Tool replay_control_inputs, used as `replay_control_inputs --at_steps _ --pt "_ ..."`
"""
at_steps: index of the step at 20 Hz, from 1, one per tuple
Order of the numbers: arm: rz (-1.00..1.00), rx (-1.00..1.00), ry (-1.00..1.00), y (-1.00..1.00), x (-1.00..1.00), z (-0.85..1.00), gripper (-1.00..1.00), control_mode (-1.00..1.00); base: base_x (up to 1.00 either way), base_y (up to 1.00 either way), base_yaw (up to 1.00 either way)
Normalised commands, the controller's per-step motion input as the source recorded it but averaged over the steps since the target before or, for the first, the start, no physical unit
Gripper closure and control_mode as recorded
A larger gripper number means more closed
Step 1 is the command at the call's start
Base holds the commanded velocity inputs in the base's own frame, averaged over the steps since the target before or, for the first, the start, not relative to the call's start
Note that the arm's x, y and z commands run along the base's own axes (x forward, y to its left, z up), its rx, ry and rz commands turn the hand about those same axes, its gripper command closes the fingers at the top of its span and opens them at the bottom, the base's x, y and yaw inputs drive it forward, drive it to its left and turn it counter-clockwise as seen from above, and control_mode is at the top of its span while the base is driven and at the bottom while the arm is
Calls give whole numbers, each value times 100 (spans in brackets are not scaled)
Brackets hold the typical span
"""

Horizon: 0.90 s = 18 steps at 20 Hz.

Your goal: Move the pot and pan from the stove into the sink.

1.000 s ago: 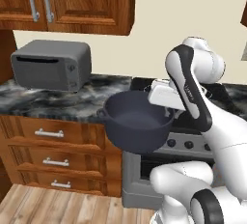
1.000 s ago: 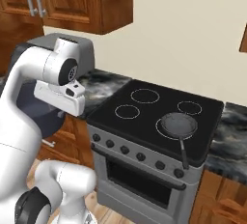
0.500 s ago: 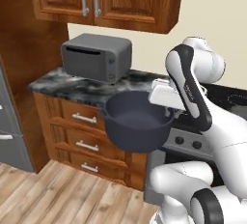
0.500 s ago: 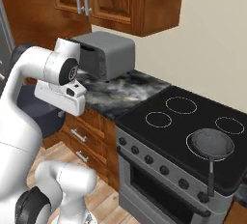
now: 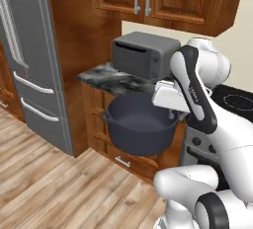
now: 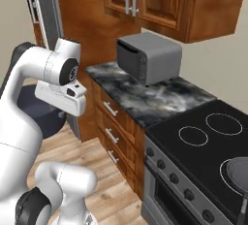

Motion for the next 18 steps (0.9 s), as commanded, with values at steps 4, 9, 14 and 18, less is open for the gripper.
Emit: replay_control_inputs --at_steps 4,9,14,18 --pt "0 0 0 0 0 0 100 100 -18 0 48" --pt "0 0 0 0 0 0 100 100 -17 0 48" --pt "0 0 0 0 0 0 100 100 -17 0 48" --pt "0 0 0 0 0 0 100 100 -16 0 48"
